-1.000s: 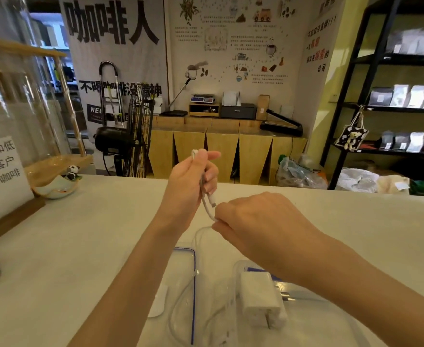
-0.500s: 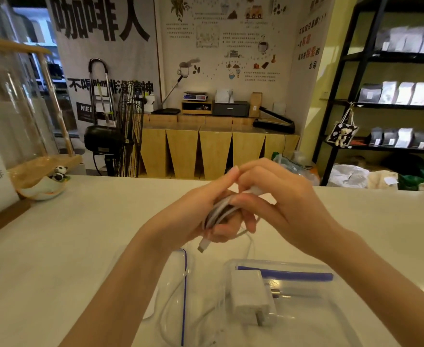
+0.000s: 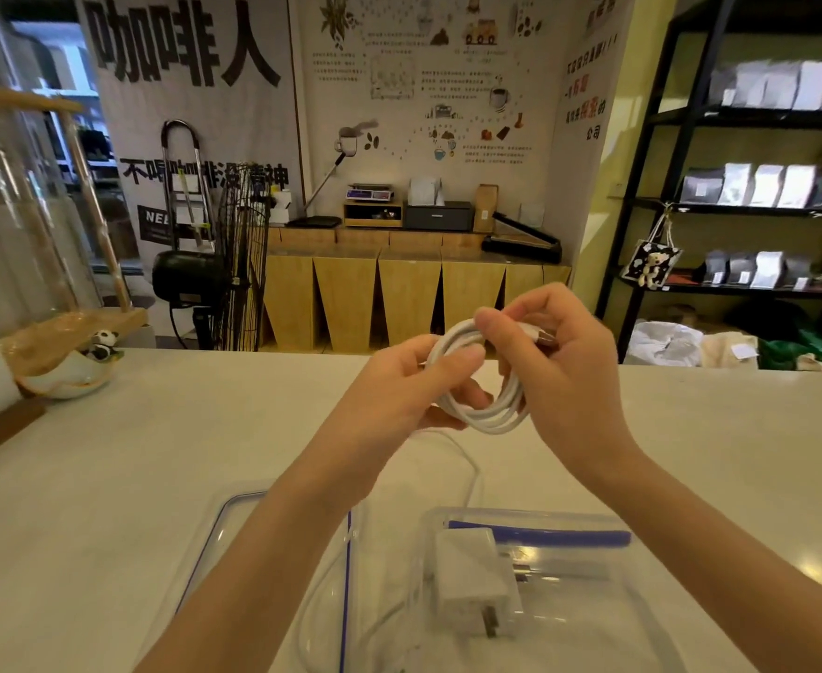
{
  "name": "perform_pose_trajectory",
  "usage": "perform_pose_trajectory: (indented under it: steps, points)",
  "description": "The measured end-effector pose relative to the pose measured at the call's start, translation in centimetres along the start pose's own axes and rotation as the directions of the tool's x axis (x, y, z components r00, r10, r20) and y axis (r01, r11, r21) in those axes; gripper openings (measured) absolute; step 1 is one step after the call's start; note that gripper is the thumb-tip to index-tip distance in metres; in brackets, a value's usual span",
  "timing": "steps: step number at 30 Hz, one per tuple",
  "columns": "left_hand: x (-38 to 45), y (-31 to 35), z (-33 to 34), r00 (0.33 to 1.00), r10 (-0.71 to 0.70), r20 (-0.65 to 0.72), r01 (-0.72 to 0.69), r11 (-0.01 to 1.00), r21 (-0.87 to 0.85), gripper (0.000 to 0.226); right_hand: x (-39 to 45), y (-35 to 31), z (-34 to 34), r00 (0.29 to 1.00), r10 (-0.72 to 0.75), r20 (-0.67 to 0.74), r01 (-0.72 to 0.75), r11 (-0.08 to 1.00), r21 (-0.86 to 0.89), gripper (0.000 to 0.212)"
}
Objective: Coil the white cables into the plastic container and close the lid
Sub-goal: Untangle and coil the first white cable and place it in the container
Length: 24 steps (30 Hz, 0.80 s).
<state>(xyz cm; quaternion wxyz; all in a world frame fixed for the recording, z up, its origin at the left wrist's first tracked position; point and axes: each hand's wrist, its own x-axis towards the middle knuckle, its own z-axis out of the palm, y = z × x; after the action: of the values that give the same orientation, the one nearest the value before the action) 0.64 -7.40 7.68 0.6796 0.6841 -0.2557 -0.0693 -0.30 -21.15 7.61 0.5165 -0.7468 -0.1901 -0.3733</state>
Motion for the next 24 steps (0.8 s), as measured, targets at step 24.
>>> perform_pose_trajectory:
  steps: [24]
  points:
    - [0.5,-1.9,0.4,0.989,-0.067,-0.131,0.118,0.893,0.435,0.022,1.7,-1.9,-1.3,0.787,0.371,0.493,-0.289,0.928,-0.236,0.031]
